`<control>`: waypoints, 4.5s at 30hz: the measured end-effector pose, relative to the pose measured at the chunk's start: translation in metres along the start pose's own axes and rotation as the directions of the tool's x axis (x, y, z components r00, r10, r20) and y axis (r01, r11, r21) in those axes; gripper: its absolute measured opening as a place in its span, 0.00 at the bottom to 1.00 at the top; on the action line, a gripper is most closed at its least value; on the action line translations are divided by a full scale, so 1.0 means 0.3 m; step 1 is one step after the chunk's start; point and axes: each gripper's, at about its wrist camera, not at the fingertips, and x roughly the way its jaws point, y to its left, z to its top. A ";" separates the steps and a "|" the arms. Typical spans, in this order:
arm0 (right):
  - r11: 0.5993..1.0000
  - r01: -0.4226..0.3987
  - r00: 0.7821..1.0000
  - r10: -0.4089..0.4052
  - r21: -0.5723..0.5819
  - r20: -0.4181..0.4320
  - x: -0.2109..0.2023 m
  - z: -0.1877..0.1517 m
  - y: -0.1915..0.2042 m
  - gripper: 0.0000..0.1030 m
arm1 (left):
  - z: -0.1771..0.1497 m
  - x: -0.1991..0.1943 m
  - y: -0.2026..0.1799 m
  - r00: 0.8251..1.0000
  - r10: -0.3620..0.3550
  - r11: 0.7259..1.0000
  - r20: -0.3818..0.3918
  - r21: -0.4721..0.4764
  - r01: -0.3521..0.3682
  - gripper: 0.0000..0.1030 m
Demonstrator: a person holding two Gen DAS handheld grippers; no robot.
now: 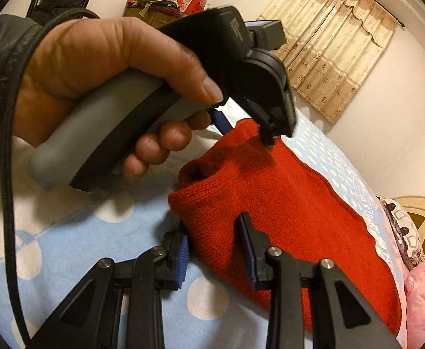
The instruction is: Fold small clothes
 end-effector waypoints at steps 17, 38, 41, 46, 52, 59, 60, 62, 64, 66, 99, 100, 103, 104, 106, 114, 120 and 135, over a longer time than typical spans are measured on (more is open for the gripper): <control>0.981 -0.121 0.990 0.107 0.154 0.096 -0.122 -0.003 -0.190 0.08 | 0.072 -0.046 -0.085 0.995 -0.077 0.997 0.056 -0.007 0.077 0.15; 0.904 -0.105 0.983 0.032 0.414 0.180 -0.238 -0.156 -0.569 0.07 | 0.155 0.048 -0.455 0.979 -0.174 0.982 0.107 0.094 0.164 0.14; 0.897 -0.091 0.984 0.015 0.433 0.175 -0.246 -0.182 -0.606 0.07 | 0.159 0.088 -0.525 0.977 -0.190 0.976 0.092 0.121 0.179 0.14; 0.880 -0.071 0.987 -0.007 0.470 0.163 -0.260 -0.229 -0.670 0.07 | 0.154 0.150 -0.624 0.975 -0.215 0.966 0.058 0.156 0.204 0.14; 0.850 -0.029 0.991 -0.044 0.527 0.125 -0.288 -0.322 -0.737 0.07 | 0.132 0.233 -0.763 0.971 -0.238 0.947 0.005 0.225 0.230 0.14; 0.758 -0.007 0.999 -0.027 0.652 0.042 -0.274 -0.480 -0.825 0.07 | 0.061 0.390 -0.891 0.971 -0.217 0.930 -0.097 0.282 0.236 0.14; 0.742 -0.007 0.999 -0.018 0.670 0.030 -0.270 -0.501 -0.835 0.07 | 0.047 0.411 -0.910 0.971 -0.211 0.926 -0.112 0.295 0.236 0.14; 0.713 -0.010 1.000 0.001 0.701 0.014 -0.267 -0.542 -0.855 0.07 | 0.027 0.432 -0.944 0.974 -0.190 0.920 -0.123 0.324 0.220 0.14; 0.669 -0.028 0.999 0.036 0.743 0.005 -0.256 -0.585 -0.879 0.07 | 0.005 0.452 -0.981 0.980 -0.149 0.906 -0.130 0.380 0.188 0.14; 0.628 -0.046 0.997 0.074 0.777 -0.001 -0.240 -0.624 -0.902 0.07 | -0.016 0.463 -1.023 0.987 -0.094 0.889 -0.134 0.436 0.144 0.17; 0.538 -0.120 0.979 0.203 0.834 0.010 -0.030 -0.581 -1.075 0.54 | -0.323 0.159 -0.708 0.994 0.075 0.870 0.077 0.483 -0.103 0.88; 0.547 -0.117 0.979 0.203 0.829 0.004 -0.029 -0.581 -1.074 0.54 | -0.328 0.154 -0.709 0.994 0.078 0.870 0.081 0.481 -0.108 0.89; 0.579 -0.097 0.982 0.188 0.810 -0.017 -0.032 -0.579 -1.066 0.54 | -0.345 0.149 -0.711 0.991 0.101 0.866 0.091 0.482 -0.132 0.97; 0.589 -0.089 0.984 0.179 0.803 -0.022 -0.036 -0.581 -1.057 0.54 | -0.349 0.148 -0.708 0.990 0.104 0.866 0.091 0.480 -0.136 0.97; 0.608 -0.071 0.987 0.158 0.791 -0.032 -0.038 -0.576 -1.041 0.54 | -0.355 0.149 -0.707 0.991 0.104 0.866 0.085 0.483 -0.132 0.97; 0.625 -0.042 0.991 0.127 0.779 -0.048 -0.040 -0.584 -1.026 0.55 | -0.353 0.161 -0.691 0.993 0.102 0.878 0.067 0.464 -0.122 1.00; 0.652 -0.008 0.993 0.094 0.758 -0.071 -0.052 -0.570 -1.009 0.55 | -0.359 0.159 -0.687 0.993 0.100 0.880 0.066 0.459 -0.119 1.00; 0.693 0.071 0.991 0.035 0.718 -0.132 -0.136 -0.598 -0.939 0.55 | -0.354 0.163 -0.665 0.997 0.074 0.902 0.038 0.423 -0.083 1.00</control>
